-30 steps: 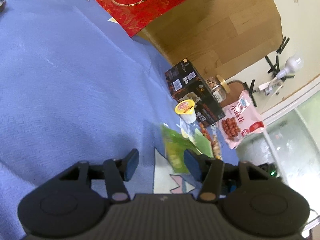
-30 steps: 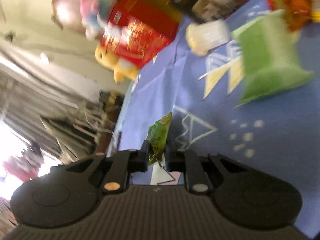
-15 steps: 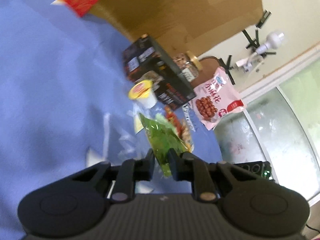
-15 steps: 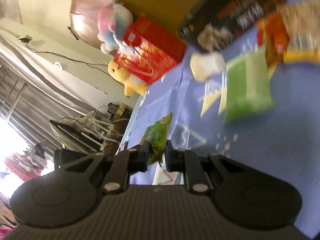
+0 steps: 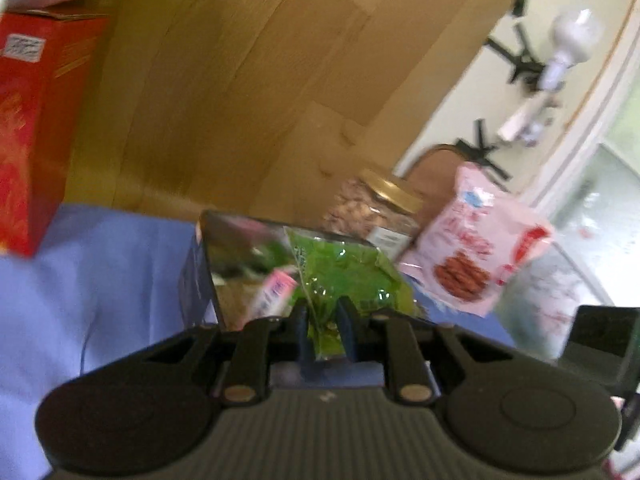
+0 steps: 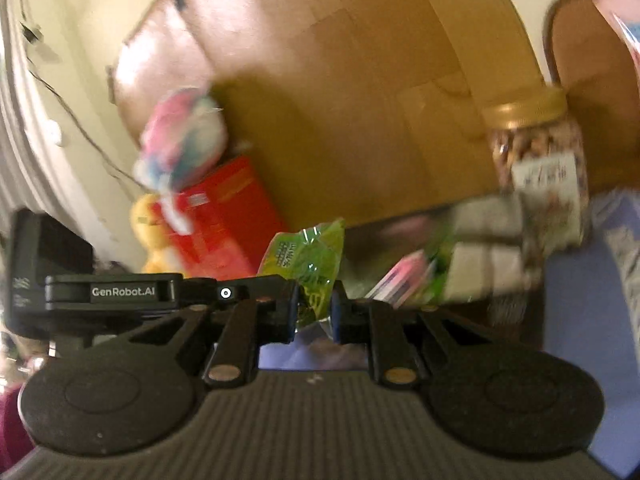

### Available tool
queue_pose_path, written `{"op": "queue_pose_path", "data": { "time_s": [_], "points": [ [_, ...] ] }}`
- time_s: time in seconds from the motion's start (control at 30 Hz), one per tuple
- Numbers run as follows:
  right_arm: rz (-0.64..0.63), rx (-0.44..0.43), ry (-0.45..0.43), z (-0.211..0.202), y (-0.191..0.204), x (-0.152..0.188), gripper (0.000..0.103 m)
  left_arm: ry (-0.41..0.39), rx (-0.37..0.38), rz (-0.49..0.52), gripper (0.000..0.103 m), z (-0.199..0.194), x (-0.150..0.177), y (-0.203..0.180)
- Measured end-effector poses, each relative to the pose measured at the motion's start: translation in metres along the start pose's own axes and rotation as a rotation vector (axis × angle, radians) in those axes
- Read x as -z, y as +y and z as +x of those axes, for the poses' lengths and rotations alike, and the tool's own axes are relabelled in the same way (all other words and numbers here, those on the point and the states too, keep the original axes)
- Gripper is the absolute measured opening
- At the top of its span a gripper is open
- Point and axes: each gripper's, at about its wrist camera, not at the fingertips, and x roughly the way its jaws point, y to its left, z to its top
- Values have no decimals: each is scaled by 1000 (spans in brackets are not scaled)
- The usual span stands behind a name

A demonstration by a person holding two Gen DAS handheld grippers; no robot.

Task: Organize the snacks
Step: 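Carry the green translucent pack over the tin and open the right gripper, then grasp the light green bag with the right gripper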

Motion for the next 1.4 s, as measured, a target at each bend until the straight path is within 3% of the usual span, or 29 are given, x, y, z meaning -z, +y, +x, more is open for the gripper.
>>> {"op": "queue_pose_path", "data": {
  "time_s": [0.13, 0.17, 0.2, 0.27, 0.5, 0.6, 0.7, 0.8, 1.0, 1.17, 1.2, 1.3, 1.33, 1.4],
  "points": [
    [-96, 58, 44, 37, -2, -3, 25, -5, -109, 13, 17, 26, -6, 9],
    [-121, 74, 56, 44, -1, -2, 26, -10, -143, 22, 22, 29, -7, 9],
    [-134, 86, 63, 48, -1, 0, 35, -14, -161, 32, 24, 31, -6, 8],
    [-132, 99, 47, 45, -3, 2, 37, -32, -179, 49, 29, 28, -4, 6],
    [-60, 102, -63, -29, -22, 18, 37, -108, -139, 42, 34, -23, 12, -1],
    [14, 136, -69, -64, -34, 36, 38, -84, -139, 52, 35, -41, 34, -7],
    [73, 99, -36, -83, -37, 56, 39, -53, -139, 83, 35, -51, 61, -12],
    [23, 113, -13, -87, -19, 70, 39, -13, -168, 43, 35, -55, 82, -8],
    [-51, 57, 47, -82, 16, 97, 41, 6, -120, -73, 35, -78, 119, 3],
    [-147, 149, 129, -58, 34, 123, 55, 47, -132, -87, 35, -81, 137, 5],
    [-180, 174, 133, -54, 38, 128, 61, 50, -133, -90, 35, -82, 140, 5],
    [-280, 191, 121, -53, 51, 137, 58, 52, -139, -100, 41, -85, 144, 8],
    [-307, 164, 129, -55, 54, 138, 49, 49, -142, -101, 41, -87, 145, 9],
    [-360, 77, 151, -63, 64, 140, 47, 39, -142, -107, 41, -93, 146, 11]
  ]
}}
